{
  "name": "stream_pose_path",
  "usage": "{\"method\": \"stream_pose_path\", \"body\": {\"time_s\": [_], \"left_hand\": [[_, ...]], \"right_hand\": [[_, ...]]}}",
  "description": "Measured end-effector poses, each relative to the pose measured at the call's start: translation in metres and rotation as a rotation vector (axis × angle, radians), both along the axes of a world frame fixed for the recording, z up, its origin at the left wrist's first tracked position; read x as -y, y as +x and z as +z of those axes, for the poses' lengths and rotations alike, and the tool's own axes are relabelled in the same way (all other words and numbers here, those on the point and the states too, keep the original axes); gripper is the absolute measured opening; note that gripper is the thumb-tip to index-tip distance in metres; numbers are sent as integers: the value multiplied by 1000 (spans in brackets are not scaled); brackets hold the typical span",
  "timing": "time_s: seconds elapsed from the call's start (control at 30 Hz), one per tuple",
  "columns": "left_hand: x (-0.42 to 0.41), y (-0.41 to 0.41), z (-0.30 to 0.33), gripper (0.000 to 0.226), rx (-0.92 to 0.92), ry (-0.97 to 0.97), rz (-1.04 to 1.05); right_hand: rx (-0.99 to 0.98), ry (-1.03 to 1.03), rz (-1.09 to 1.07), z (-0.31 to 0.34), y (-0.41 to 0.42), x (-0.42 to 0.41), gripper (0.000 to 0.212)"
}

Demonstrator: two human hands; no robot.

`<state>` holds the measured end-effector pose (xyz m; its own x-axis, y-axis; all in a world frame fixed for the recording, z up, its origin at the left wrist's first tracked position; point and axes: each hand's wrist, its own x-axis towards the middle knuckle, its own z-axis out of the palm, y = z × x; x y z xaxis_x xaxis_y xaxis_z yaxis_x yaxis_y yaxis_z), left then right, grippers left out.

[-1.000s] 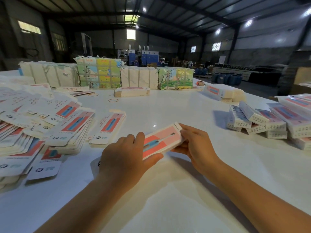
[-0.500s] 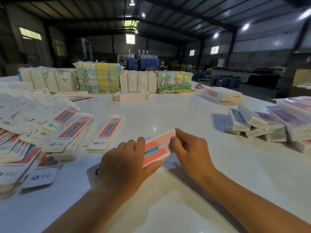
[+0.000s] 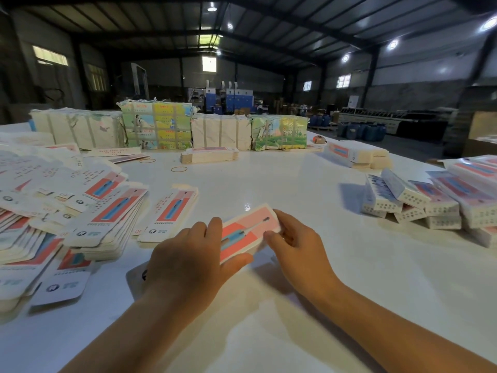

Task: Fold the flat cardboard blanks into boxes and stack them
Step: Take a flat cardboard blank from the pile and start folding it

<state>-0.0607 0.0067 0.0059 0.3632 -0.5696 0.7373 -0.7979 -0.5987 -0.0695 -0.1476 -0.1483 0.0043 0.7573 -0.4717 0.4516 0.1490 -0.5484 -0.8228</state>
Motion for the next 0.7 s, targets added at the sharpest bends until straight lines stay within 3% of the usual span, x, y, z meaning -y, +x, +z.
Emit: {"method": "stream_pose_path", "body": {"time_s": [0.23,0.43,0.6,0.7], "left_hand": [[-8,11,-1,80,10,36,-5],[-10,12,-3,89,31,65,-64],[-20,33,-5,81,-28,109,-117],[-23,52,-17,64,-84,149,-200]], "right_hand": [[-24,-128,72,-1,-3,1,32],[-156,-362,-27,-4,-5,2,67],[-180,-318,110,4,-2,9,83],[-244,-492,218,1,-3,14,78]]}}
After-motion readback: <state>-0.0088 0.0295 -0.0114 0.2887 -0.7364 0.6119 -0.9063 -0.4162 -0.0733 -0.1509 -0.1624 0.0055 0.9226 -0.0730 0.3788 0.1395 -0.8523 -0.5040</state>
